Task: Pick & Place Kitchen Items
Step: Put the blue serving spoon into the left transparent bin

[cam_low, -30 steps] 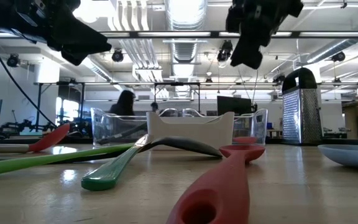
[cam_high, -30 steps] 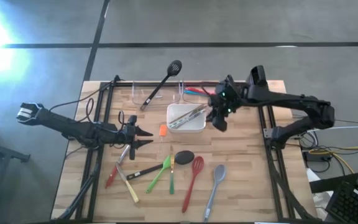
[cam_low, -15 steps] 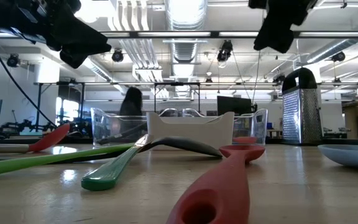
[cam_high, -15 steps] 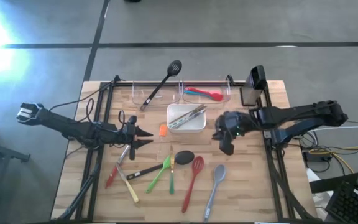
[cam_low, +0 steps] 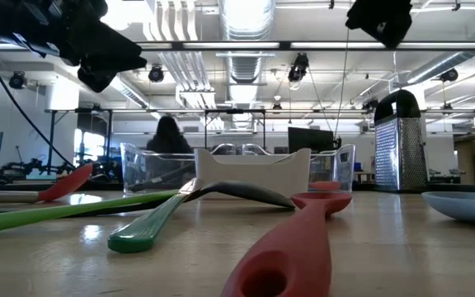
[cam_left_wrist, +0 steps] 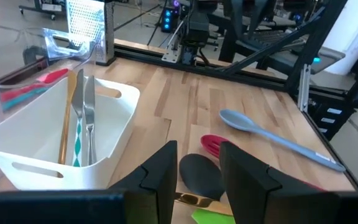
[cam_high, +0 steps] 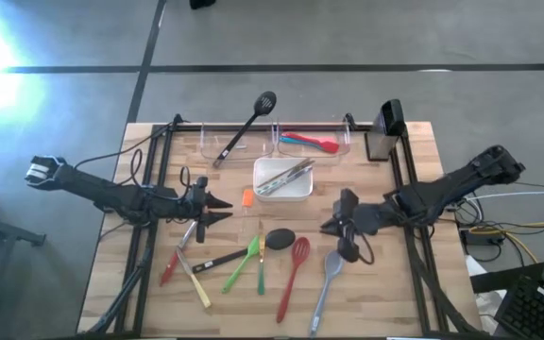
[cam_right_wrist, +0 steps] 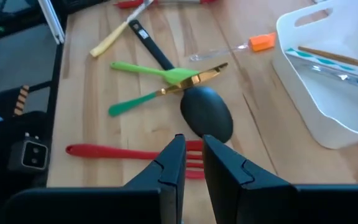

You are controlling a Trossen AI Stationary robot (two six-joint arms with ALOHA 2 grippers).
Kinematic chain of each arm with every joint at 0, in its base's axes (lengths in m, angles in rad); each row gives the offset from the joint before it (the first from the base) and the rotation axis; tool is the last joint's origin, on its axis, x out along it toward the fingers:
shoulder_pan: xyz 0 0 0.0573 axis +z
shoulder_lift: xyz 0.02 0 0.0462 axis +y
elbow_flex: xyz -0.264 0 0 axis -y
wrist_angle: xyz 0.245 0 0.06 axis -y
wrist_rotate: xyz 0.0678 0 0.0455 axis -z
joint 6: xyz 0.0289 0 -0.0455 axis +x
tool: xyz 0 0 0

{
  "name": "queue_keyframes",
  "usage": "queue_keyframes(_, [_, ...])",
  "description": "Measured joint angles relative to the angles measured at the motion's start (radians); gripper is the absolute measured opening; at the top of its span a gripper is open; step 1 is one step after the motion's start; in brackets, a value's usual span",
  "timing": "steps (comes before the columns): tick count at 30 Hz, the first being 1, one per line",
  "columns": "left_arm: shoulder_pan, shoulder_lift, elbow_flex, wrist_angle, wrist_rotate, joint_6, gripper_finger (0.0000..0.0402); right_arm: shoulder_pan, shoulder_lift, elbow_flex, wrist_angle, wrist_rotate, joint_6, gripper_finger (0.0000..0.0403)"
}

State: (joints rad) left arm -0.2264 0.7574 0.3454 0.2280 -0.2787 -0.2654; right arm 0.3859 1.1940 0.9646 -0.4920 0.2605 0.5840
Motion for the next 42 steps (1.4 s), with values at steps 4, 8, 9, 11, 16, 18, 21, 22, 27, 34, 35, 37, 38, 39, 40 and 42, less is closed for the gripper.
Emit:
queue_keyframes(4, [-0.002,-0.001,0.000,-0.003,0.000,-0.020,0.0124,0.053,0.001,-0.024,0.039,0.057,0.054,0.0047])
queue_keyframes(8, [-0.013,0.001,0.001,-0.045,0.000,-0.062,0.0124,0.098,0.001,-0.043,0.066,0.095,0.110,0.0047])
queue_keyframes(9, [-0.018,0.003,0.000,-0.056,0.000,-0.075,0.0124,0.110,0.001,-0.044,0.066,0.111,0.120,0.0047])
queue_keyframes(11, [-0.032,0.007,-0.002,-0.080,0.000,-0.103,0.0124,0.132,0.001,-0.047,0.073,0.143,0.128,0.0047])
queue_keyframes(16, [-0.070,0.037,-0.005,-0.124,-0.011,-0.183,0.0124,0.160,0.001,-0.052,0.091,0.187,0.138,0.0047])
queue_keyframes(18, [-0.086,0.055,-0.005,-0.129,-0.011,-0.209,0.0124,0.160,0.001,-0.053,0.091,0.188,0.143,0.0047])
queue_keyframes(21, [-0.116,0.081,-0.005,-0.133,-0.012,-0.241,0.0123,0.160,0.001,-0.053,0.091,0.189,0.153,0.0047])
queue_keyframes(22, [-0.128,0.091,-0.003,-0.139,-0.015,-0.243,0.0121,0.160,0.001,-0.054,0.091,0.189,0.155,0.0047])
queue_keyframes(27, [-0.175,0.139,0.022,-0.158,-0.038,-0.239,0.0101,0.160,0.001,-0.059,0.092,0.188,0.158,0.0047])
queue_keyframes(34, [-0.216,0.195,0.066,-0.252,-0.038,-0.267,0.0071,0.160,0.001,-0.075,0.112,0.188,0.162,0.0047])
queue_keyframes(35, [-0.224,0.200,0.079,-0.280,-0.038,-0.278,0.0067,0.160,0.001,-0.079,0.115,0.188,0.165,0.0047])
queue_keyframes(37, [-0.239,0.211,0.104,-0.325,-0.042,-0.292,0.0058,0.160,0.001,-0.089,0.115,0.188,0.173,0.0047])
queue_keyframes(38, [-0.247,0.217,0.118,-0.335,-0.046,-0.294,0.0053,0.160,0.001,-0.094,0.115,0.187,0.173,0.0047])
queue_keyframes(39, [-0.255,0.221,0.130,-0.338,-0.051,-0.294,0.0048,0.160,0.001,-0.099,0.119,0.187,0.174,0.0047])
queue_keyframes(40, [-0.262,0.225,0.141,-0.341,-0.054,-0.292,0.0044,0.160,0.001,-0.105,0.124,0.187,0.175,0.0047])
queue_keyframes(42, [-0.274,0.237,0.166,-0.339,-0.056,-0.276,0.0034,0.159,0.001,-0.114,0.139,0.187,0.176,0.0047])
